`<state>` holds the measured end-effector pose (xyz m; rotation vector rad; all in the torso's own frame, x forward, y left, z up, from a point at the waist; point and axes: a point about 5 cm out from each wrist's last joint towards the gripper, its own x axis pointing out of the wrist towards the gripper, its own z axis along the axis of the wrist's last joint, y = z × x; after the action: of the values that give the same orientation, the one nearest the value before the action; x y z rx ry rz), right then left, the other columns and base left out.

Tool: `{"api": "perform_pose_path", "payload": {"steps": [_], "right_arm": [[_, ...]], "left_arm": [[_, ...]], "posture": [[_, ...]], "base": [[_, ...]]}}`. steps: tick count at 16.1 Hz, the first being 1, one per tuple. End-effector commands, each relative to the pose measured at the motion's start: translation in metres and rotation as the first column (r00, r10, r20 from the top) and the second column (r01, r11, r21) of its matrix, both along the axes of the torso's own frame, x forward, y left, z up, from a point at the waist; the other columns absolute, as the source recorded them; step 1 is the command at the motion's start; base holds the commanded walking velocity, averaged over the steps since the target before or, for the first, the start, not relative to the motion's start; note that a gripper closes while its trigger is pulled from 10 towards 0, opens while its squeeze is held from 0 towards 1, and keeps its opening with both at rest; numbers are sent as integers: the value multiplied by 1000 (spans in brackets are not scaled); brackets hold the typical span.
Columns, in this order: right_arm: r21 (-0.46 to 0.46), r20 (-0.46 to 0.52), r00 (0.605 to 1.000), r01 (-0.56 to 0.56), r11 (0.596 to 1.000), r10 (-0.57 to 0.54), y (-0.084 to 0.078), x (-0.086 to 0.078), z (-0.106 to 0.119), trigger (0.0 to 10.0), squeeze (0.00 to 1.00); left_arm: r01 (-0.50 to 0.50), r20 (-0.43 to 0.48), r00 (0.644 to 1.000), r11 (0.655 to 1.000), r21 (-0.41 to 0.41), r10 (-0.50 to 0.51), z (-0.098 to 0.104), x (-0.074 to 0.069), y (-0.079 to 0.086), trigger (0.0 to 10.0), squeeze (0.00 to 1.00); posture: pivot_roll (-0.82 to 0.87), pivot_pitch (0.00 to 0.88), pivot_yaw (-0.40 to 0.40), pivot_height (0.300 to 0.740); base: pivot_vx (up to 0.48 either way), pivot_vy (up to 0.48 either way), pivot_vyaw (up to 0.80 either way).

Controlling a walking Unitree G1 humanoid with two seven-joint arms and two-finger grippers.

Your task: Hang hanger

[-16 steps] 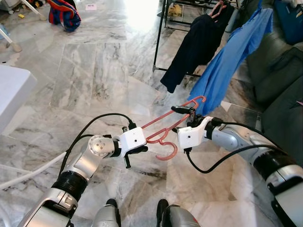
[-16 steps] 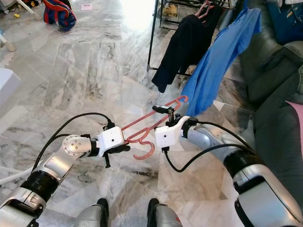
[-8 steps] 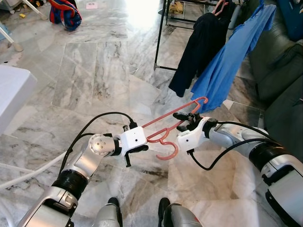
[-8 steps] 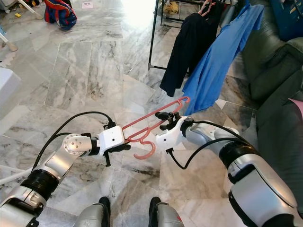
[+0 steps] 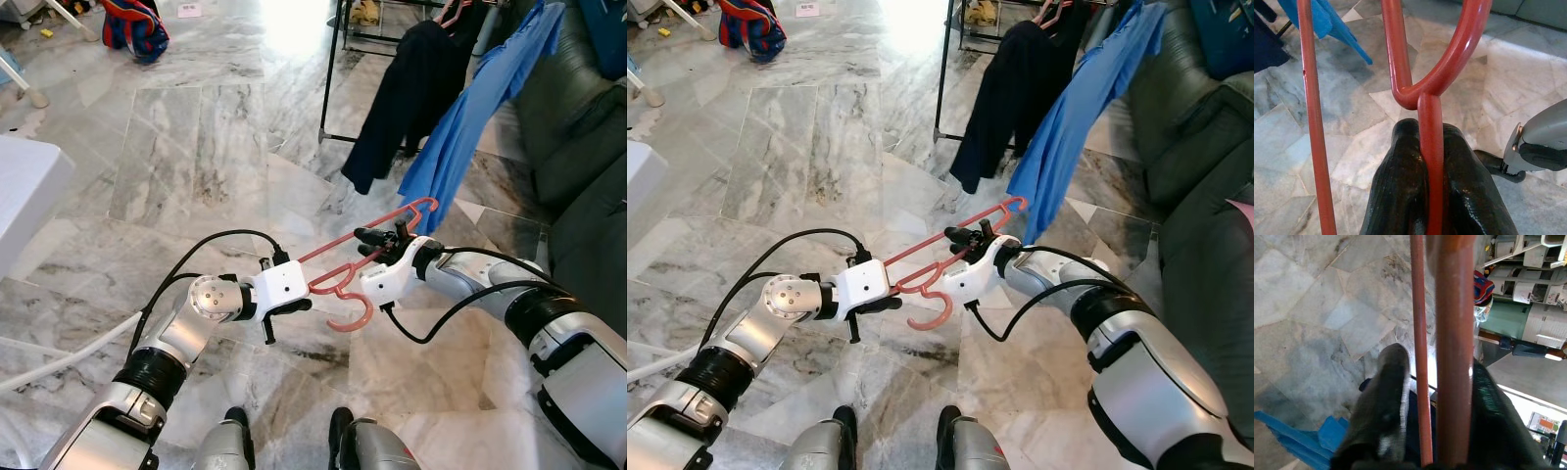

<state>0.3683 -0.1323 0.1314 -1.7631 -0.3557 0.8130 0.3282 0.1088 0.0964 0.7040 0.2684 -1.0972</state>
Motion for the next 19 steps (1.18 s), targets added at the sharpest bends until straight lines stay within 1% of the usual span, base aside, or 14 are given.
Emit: {"api": "perform_pose_path", "payload": {"steps": [1,3,4,10,14,15,16,19], "right_arm": [[-7,5,1000,-12,1000,12,1,-1,-2,0,0],[-2,15,1000,-16,1000,16,2,0,-1,0,0],[-1,17,1000,-17,1000,17,2,0,-1,0,0],[6,3,1000,-25,1000,25,2,-2,-4,0,0],[10,-6,1000,-15,1000,16,-1,-3,-6,0,0],[12,-10,1000,-13,1000,13,-1,-3,-7,0,0],[13,-13,1000,-12,1000,12,-2,-3,-8,0,0],[24,-29,1000,-4,1000,5,-3,-4,-10,0,0]], "left_arm": [[24,6,1000,1000,12,-24,-1,-1,-4,10000,0],[17,15,1000,1000,16,-18,-1,1,-4,10000,0],[16,31,999,999,30,-17,-1,1,-3,10000,0],[-9,80,997,999,49,5,-1,5,0,10000,0],[-14,129,992,998,62,6,-2,7,0,10000,0],[-47,161,986,998,38,40,1,10,0,10000,192],[-55,179,982,998,16,52,2,11,-1,10000,1000],[-43,257,965,999,-9,43,8,12,-3,10000,1000]], "posture": [[126,280,-53,740],[126,280,-55,740],[126,280,-55,740],[128,280,-51,740],[124,280,-52,740],[124,280,-52,740],[122,282,-52,740],[118,284,-56,740]], "base": [[0,0,0],[0,0,0],[0,0,0],[0,0,0],[0,0,0],[0,0,0],[0,0,0],[0,0,0]]}}
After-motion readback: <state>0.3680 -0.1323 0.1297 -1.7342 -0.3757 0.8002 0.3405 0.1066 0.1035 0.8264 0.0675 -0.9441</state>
